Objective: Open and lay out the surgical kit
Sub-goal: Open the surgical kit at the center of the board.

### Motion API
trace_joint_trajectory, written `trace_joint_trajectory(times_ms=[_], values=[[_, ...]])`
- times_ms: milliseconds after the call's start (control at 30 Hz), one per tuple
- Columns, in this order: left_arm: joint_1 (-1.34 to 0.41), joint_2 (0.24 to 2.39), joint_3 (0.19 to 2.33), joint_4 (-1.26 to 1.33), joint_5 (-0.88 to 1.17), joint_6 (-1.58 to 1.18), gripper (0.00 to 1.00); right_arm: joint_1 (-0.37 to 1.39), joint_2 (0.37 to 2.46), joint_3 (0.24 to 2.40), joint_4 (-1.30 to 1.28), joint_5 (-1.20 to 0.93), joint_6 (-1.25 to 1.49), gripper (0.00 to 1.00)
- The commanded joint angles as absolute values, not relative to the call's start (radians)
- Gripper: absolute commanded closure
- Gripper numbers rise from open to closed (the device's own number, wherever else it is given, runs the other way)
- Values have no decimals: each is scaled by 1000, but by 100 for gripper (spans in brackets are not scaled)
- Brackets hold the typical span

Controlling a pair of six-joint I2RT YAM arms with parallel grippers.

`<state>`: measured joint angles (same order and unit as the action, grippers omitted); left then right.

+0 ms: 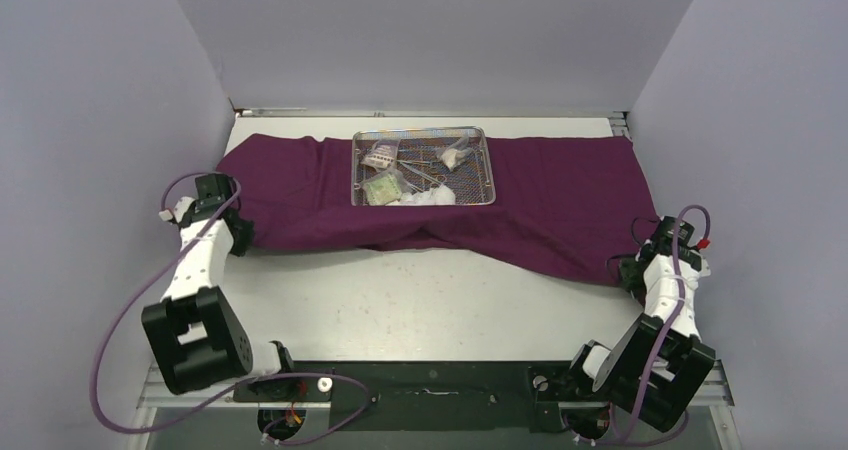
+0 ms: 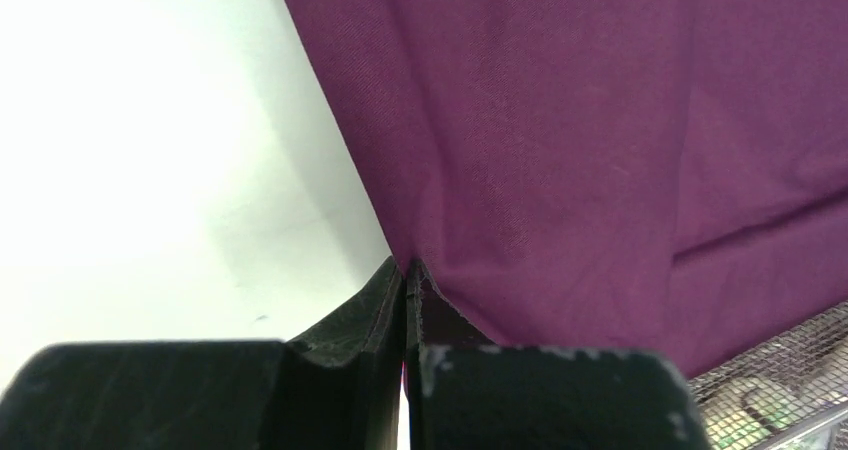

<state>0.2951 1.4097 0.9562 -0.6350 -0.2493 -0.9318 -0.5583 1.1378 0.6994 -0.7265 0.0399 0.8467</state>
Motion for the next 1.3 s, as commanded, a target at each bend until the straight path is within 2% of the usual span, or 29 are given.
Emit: trace_joint_trajectory(times_ms=[0,333,867,933,1033,1133,1200,1233,1267], values=[[317,1229,908,-773,-426,-936,100,-571,1165,737,-732,-26,894,95],[401,1075,769,-855,-466,-957,100,-600,1129,724,-867,149,885,94],[482,1087,758,-980,-627,-983,100,-760,1222,698,-880,281,893,93],[491,1080,777,-1084,-652,-1107,93,-778,1232,702,-896,315,901,93],[496,1070,779,-1102,-621,-1168,89,-798,1243,716,-917,352,916,92],[496,1084,791,-1155,-619,-1219,73,-809,1251,735,-938,367,932,91],[496,1089,803,-1170,-632,-1221,52,-812,1252,741,-945,364,937,89],[496,1087,812,-1175,-640,-1220,46,-813,1251,746,-951,369,937,87],[496,1083,821,-1176,-648,-1214,40,-812,1248,749,-955,372,939,78]])
